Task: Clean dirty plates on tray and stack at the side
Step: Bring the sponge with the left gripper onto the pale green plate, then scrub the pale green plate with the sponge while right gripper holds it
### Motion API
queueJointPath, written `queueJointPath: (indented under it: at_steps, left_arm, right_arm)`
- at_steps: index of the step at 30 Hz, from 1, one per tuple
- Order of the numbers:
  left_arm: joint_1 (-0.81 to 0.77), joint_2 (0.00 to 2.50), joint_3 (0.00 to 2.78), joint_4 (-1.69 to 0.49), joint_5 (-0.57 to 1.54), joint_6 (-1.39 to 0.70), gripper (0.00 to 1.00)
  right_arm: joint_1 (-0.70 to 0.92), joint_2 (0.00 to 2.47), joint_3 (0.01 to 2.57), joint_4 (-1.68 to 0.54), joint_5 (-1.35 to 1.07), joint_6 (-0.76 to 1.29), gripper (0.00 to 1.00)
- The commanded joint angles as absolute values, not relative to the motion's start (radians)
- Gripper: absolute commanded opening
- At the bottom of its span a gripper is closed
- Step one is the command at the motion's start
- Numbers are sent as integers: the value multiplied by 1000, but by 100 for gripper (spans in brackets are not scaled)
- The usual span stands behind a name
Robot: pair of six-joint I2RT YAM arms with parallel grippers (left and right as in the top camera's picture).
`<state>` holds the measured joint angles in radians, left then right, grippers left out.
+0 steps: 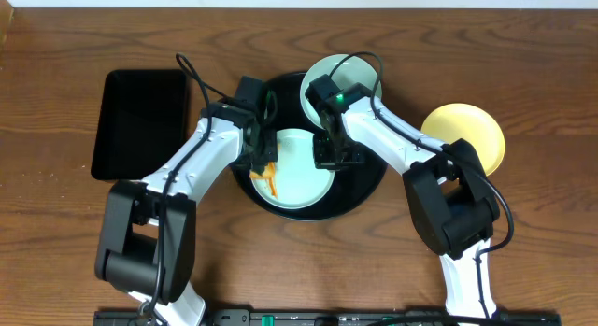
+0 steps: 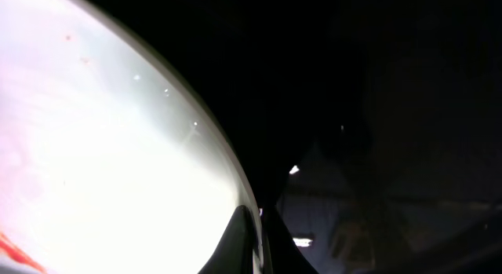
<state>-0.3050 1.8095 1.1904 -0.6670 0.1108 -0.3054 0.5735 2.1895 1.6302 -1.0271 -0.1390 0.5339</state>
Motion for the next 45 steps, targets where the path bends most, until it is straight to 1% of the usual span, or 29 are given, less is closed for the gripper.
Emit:
queueJointPath:
  at_steps: [1, 9, 13, 17, 20, 25, 27, 30, 33, 36, 38, 42, 45]
  left_arm:
    - [-306, 1839, 1195, -649, 59, -368, 7]
    - [-365, 1892, 1195, -744, 146, -500, 7]
    - [-414, 1895, 1195, -771, 247, -503, 7]
    - [-445, 1895, 1195, -773, 260, -503, 7]
    - [-443, 1895, 1195, -741, 170, -508, 7]
    - [-440, 1895, 1195, -644, -152, -612, 7]
    - [-440, 1895, 1195, -606, -232, -644, 7]
    - [-440, 1895, 1195, -561, -303, -657, 7]
    - [-441, 1895, 1195, -568, -300, -657, 7]
    - [-449, 1895, 1195, -636, -216, -656, 7]
    - [-450, 1895, 1195, -679, -86, -637, 7]
    - [-450, 1895, 1195, -710, 243, -536, 7]
    - [-451, 1895, 1195, -690, 361, -510, 7]
  right_arm:
    - [575, 2200, 1608, -1010, -129, 525, 1]
    - [575, 2199, 1608, -1013, -129, 518, 1]
    - [575, 2200, 1608, -1013, -129, 518, 1]
    - [575, 2200, 1608, -1013, -129, 517, 1]
    - [575, 2200, 1608, -1013, -132, 515, 1]
    - [575, 2200, 1608, -1013, -132, 515, 1]
    - [575, 2200, 1608, -1013, -132, 515, 1]
    - [575, 2200, 1608, -1013, -132, 515, 1]
    - [575, 2200, 1608, -1013, -132, 515, 1]
    - [575, 2200, 1608, -1013, -132, 514, 1]
    - [575, 2200, 1608, -1013, -132, 514, 1]
    - [575, 2200, 1608, -1013, -132, 514, 1]
    - [575, 2199, 1608, -1013, -133, 511, 1]
